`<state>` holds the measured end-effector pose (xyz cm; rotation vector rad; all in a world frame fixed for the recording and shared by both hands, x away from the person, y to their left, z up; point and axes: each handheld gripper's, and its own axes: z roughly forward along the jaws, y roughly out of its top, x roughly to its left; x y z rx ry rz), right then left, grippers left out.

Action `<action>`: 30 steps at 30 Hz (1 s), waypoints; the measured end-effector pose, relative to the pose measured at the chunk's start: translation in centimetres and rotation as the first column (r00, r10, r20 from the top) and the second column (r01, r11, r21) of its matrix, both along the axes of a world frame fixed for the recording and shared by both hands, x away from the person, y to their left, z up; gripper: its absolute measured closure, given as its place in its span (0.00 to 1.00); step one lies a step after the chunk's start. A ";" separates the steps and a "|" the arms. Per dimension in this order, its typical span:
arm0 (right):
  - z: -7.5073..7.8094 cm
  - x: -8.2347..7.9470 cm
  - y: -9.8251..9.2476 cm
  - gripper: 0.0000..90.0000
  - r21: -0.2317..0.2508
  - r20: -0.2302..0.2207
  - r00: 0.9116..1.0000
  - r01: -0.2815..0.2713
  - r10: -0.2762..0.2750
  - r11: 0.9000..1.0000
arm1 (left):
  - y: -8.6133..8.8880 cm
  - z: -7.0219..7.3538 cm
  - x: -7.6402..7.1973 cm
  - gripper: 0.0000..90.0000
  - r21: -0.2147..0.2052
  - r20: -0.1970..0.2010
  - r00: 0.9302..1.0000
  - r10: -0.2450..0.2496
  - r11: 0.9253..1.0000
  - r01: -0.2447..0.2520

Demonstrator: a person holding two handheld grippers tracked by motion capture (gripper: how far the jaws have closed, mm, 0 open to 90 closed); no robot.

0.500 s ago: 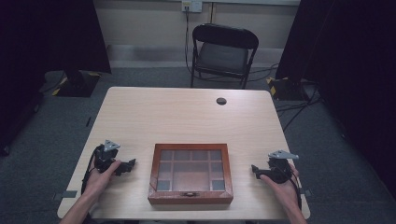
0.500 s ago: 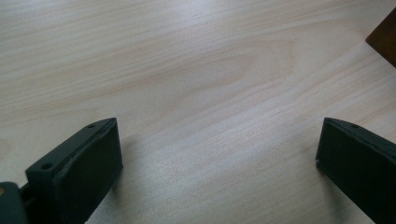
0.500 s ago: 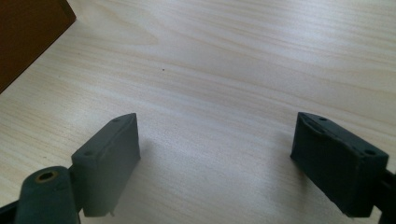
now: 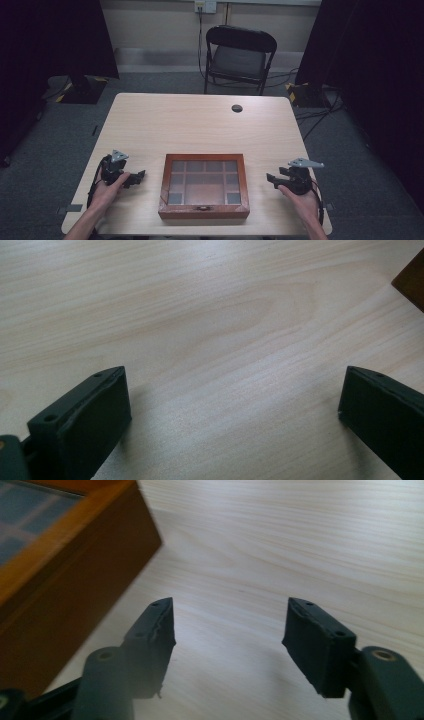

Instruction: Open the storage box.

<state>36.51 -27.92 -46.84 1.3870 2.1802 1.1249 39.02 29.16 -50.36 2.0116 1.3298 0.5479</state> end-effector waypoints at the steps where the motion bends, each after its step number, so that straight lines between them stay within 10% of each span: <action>1: 0.2 -0.1 0.2 0.43 0.008 -0.001 1.000 -0.016 0.016 1.000 | 0.0 0.0 0.0 0.00 0.000 0.000 1.000 0.000 1.000 0.000; 16: 3.8 -1.5 4.6 0.63 0.083 0.070 0.972 -0.231 0.226 0.969 | 0.0 0.0 0.0 0.00 0.000 0.000 1.000 0.000 1.000 0.000; 30: 5.6 -2.8 11.0 0.70 0.094 0.055 0.888 -0.460 0.457 0.883 | 0.0 0.0 0.0 0.00 0.000 0.000 1.000 0.000 1.000 0.000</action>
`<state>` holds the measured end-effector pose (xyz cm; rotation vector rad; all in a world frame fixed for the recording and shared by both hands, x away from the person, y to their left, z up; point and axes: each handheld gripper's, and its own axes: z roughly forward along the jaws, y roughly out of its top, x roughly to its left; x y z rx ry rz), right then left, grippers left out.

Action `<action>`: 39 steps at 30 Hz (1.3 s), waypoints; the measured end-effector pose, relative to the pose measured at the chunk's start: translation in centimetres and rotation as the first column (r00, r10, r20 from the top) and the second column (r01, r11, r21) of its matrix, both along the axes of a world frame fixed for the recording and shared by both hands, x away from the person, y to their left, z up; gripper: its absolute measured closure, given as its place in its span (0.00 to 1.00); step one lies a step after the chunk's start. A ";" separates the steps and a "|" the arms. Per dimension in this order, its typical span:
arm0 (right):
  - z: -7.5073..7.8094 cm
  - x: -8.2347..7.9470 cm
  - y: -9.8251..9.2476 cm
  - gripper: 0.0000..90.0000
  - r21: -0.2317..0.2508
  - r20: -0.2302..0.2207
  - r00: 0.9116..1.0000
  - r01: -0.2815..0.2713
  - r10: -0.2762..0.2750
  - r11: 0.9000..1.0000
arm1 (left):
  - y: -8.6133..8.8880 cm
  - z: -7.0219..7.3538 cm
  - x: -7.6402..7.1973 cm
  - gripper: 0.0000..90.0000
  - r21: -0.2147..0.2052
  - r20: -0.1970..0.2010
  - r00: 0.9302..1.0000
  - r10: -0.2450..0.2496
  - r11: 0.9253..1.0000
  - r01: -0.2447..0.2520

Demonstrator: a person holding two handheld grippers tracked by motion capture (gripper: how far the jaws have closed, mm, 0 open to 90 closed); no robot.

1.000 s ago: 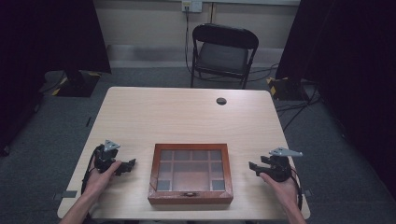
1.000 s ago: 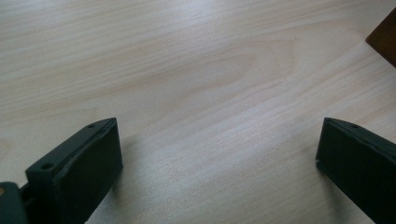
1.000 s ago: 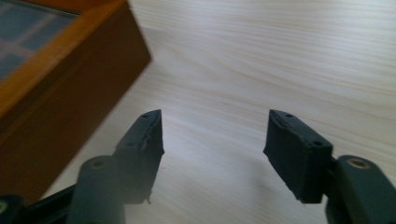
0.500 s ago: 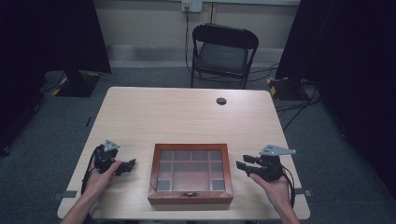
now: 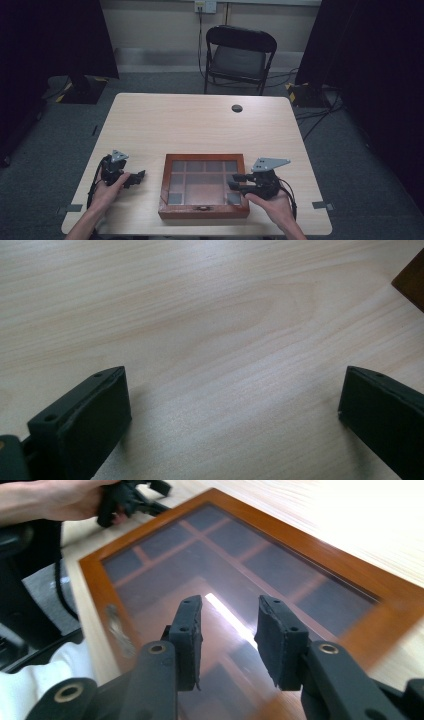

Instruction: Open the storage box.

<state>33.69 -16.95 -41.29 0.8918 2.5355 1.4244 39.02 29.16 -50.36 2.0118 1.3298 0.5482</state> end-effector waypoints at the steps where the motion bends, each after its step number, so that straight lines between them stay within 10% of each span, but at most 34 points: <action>1: 0.0 0.0 0.0 0.70 0.000 0.000 1.000 0.000 0.000 1.000 | 0.0 0.0 0.0 0.00 -0.001 0.001 1.000 0.000 1.000 0.000; 15: -1.0 -0.7 4.7 0.83 -0.023 -0.030 0.985 -0.171 0.170 0.985 | 0.0 0.0 0.0 0.00 0.000 0.000 1.000 0.000 1.000 0.000; 39: -3.1 -2.2 6.6 0.90 -0.020 -0.065 0.948 -0.314 0.312 0.949 | 0.0 0.0 0.0 0.00 0.001 0.000 1.000 0.001 1.000 -0.001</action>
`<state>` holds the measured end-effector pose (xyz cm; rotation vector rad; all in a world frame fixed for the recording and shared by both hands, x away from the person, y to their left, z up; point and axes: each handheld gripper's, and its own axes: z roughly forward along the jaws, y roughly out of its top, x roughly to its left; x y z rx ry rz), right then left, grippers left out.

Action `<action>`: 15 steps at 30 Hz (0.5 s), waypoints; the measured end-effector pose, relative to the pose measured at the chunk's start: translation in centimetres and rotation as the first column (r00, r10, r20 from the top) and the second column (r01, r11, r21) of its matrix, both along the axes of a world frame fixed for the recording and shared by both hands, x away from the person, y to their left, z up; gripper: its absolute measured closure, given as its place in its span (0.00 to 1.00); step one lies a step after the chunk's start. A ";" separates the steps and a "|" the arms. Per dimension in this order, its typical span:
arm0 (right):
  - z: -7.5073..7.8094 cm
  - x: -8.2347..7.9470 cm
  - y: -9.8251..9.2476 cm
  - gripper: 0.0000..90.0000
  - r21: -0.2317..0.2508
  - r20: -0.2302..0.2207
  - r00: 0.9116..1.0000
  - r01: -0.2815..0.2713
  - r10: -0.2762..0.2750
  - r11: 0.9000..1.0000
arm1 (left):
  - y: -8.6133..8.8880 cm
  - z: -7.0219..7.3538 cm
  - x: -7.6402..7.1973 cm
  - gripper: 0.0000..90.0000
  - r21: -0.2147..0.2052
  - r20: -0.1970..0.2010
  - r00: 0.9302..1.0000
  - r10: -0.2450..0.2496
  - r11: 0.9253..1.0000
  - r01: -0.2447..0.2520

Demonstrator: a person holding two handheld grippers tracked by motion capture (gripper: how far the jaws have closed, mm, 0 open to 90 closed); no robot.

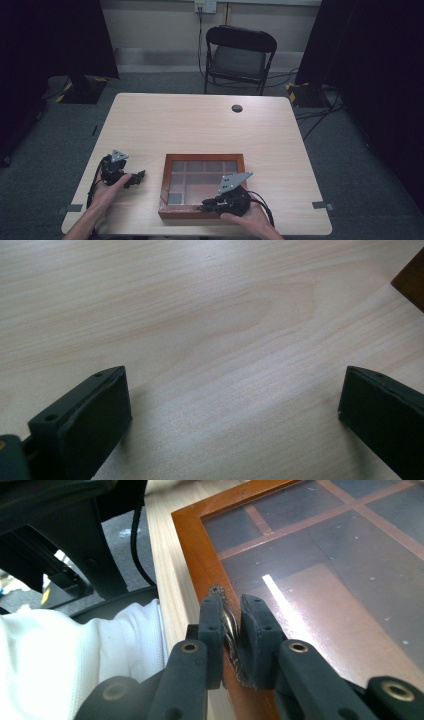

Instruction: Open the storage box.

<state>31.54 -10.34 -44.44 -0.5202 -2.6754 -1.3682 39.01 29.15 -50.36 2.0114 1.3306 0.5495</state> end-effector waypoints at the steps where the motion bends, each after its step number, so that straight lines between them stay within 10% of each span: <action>1: 0.0 0.0 0.1 0.90 0.004 -0.006 1.000 -0.002 0.002 1.000 | 0.0 0.0 0.0 0.00 0.008 -0.001 1.000 -0.002 1.000 0.002; 15: 0.2 0.2 0.3 0.91 -0.013 -0.004 1.000 -0.017 0.017 1.000 | -0.3 0.3 -0.3 0.08 0.004 0.002 1.000 -0.027 1.000 0.027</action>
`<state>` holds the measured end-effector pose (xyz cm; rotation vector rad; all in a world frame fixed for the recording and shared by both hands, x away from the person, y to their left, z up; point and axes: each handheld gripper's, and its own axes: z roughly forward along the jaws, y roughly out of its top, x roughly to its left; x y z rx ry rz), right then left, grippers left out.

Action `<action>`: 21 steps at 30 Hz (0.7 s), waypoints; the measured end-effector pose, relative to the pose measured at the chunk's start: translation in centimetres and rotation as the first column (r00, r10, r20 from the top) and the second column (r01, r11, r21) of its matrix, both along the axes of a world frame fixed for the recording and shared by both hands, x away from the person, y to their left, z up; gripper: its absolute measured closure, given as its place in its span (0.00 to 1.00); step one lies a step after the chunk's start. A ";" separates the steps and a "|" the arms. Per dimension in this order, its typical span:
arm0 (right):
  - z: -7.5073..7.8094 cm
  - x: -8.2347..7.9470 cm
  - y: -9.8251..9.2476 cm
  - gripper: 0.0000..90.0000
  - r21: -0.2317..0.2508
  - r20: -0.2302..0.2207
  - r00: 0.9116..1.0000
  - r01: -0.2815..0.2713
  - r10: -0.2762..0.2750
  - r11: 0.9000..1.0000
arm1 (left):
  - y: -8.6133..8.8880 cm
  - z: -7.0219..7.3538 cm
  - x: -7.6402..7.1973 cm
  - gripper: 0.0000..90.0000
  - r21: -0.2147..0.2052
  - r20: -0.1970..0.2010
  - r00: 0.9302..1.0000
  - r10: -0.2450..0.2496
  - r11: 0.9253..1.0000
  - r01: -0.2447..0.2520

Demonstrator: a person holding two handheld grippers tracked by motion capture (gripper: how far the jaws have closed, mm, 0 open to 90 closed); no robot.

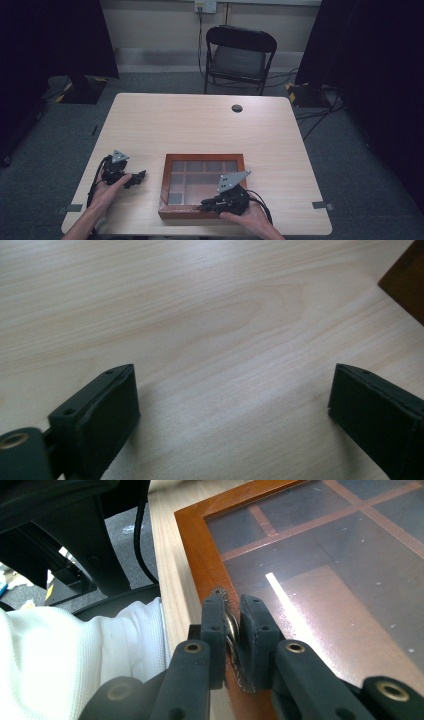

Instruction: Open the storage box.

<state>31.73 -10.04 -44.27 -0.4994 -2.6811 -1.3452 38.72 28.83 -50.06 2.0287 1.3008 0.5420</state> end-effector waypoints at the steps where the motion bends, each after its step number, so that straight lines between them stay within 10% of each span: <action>1: 0.0 0.0 0.0 0.91 -0.004 0.005 1.000 -0.003 0.003 1.000 | 0.0 0.0 0.0 0.10 0.000 0.000 1.000 0.000 1.000 0.000; 21: 2.5 0.7 -0.1 0.92 0.013 0.005 1.000 -0.023 0.023 1.000 | -2.0 2.2 -1.9 0.18 -0.109 0.082 0.988 -0.133 0.984 0.141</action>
